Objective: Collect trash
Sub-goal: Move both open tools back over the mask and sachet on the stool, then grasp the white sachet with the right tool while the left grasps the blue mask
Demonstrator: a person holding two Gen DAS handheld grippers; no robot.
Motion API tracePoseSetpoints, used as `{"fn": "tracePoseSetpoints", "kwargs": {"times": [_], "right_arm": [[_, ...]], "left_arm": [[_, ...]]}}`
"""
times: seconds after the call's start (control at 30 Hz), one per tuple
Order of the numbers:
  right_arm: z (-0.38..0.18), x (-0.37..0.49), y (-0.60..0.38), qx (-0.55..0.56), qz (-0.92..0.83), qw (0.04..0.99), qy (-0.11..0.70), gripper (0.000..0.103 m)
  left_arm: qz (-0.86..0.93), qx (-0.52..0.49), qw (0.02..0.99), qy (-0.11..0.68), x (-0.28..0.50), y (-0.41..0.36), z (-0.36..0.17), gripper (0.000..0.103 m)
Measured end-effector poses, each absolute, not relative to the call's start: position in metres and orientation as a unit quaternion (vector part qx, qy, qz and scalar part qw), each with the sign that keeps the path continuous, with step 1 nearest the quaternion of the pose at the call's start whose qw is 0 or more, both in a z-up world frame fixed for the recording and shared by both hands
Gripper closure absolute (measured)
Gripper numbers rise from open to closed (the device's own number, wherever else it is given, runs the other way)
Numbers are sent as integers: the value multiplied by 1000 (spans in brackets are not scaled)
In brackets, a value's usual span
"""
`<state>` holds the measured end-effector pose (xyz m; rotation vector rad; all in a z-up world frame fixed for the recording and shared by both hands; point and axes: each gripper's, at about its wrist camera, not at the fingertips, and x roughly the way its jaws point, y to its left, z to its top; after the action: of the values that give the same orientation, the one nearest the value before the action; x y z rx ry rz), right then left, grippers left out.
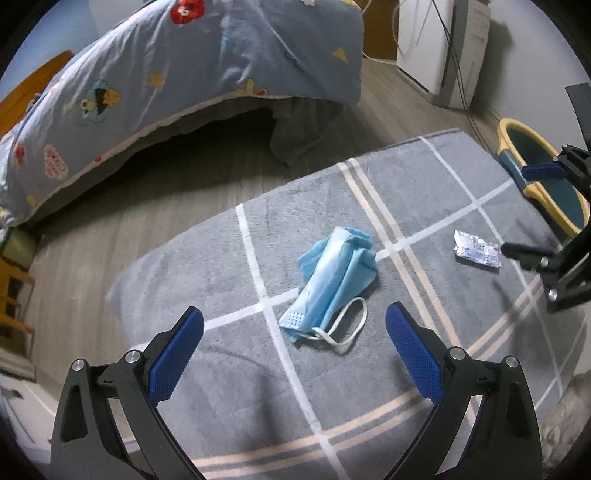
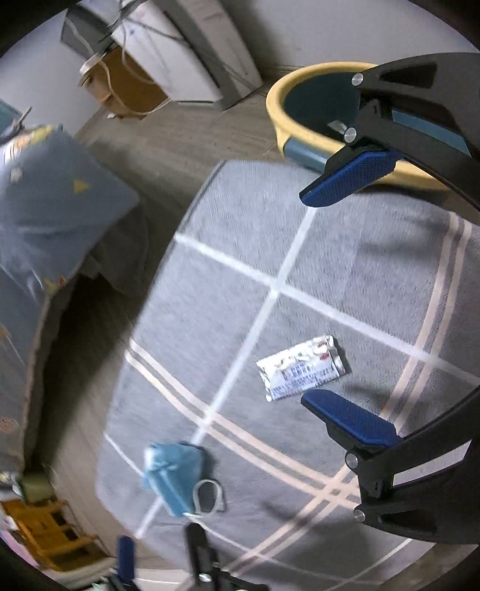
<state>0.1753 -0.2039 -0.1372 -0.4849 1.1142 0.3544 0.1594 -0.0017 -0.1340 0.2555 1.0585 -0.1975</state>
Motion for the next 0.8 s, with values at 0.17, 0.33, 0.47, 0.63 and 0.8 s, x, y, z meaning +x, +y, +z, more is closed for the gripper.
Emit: {"fn": "tracePoseSetpoints", "kwargs": {"times": [0.17,0.33,0.47,0.63,0.8], "right_arm": [[-148,178,-197,-209,191,797,534,6],[-154,184,-195,-179,208,789,550,14],[-160,188,-188,-173,223,776,564,31],[-168,185,-180,-187,243,759,574,45],[-166,180,-177,-197,255,755,570,64]], "left_arm": [[-105,97,847,511,165,1,-137,5],[-108,94,840,524,171,0,-146,7],[-113,90,837,529,177,-4,-149,8],[-124,84,827,541,185,-10,-156,18],[-130,99,815,555,189,-20,-166,30]]}}
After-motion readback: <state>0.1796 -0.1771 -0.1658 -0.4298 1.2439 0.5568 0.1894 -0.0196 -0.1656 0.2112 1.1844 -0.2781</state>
